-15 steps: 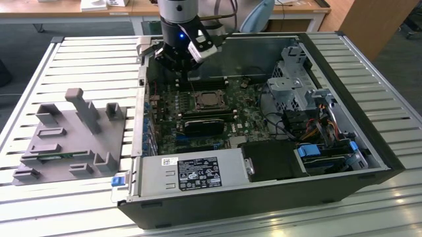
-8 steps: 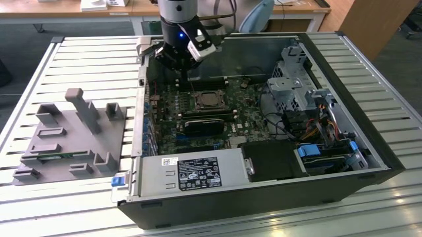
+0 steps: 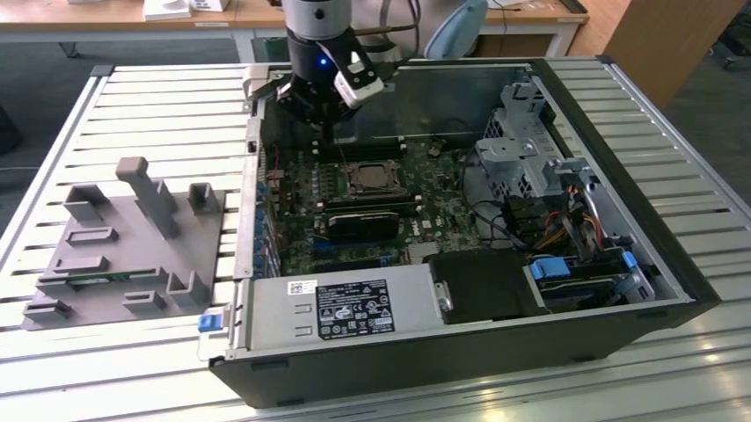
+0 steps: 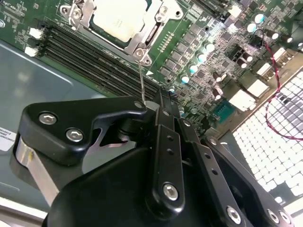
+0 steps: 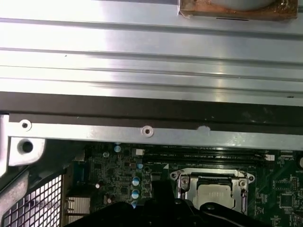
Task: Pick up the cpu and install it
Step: 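Install the first cpu locking lever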
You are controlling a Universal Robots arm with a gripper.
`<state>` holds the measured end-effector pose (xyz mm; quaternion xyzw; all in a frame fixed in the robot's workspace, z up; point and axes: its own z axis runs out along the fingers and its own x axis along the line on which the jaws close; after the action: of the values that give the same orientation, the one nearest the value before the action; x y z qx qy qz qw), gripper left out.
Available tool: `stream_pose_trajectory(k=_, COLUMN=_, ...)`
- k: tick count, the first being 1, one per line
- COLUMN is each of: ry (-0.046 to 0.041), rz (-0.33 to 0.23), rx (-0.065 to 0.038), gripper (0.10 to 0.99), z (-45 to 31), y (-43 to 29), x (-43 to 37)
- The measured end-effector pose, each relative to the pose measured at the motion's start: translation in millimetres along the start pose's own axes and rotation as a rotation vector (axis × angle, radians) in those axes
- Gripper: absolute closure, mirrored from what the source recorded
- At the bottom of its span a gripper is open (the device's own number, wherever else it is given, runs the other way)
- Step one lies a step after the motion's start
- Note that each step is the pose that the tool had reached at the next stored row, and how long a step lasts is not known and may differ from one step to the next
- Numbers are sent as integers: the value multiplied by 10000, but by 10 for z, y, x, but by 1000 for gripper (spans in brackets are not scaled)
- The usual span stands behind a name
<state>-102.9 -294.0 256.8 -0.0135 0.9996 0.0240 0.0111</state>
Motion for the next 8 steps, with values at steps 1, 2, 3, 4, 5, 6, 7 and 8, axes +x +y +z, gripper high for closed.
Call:
stream_pose_trajectory(k=1, ry=0, rz=-1, rx=0, gripper=980, z=1, y=6, x=-9)
stream_pose_trajectory(k=2, ry=1, rz=-2, rx=0, gripper=980, z=3, y=7, x=-23)
stream_pose_trajectory(k=3, ry=1, rz=0, rx=0, gripper=980, z=4, y=6, x=-40)
stream_pose_trajectory(k=4, ry=0, rz=0, rx=0, gripper=980, z=5, y=6, x=-49)
stream_pose_trajectory(k=5, ry=1, rz=0, rx=0, gripper=980, z=6, y=5, x=-54)
stream_pose_trajectory(k=6, ry=0, rz=0, rx=0, gripper=980, z=6, y=5, x=-58)
stream_pose_trajectory(k=7, ry=0, rz=0, rx=0, gripper=980, z=6, y=5, x=-62)
stream_pose_trajectory(k=8, ry=0, rz=0, rx=0, gripper=980, z=7, y=5, x=-66)
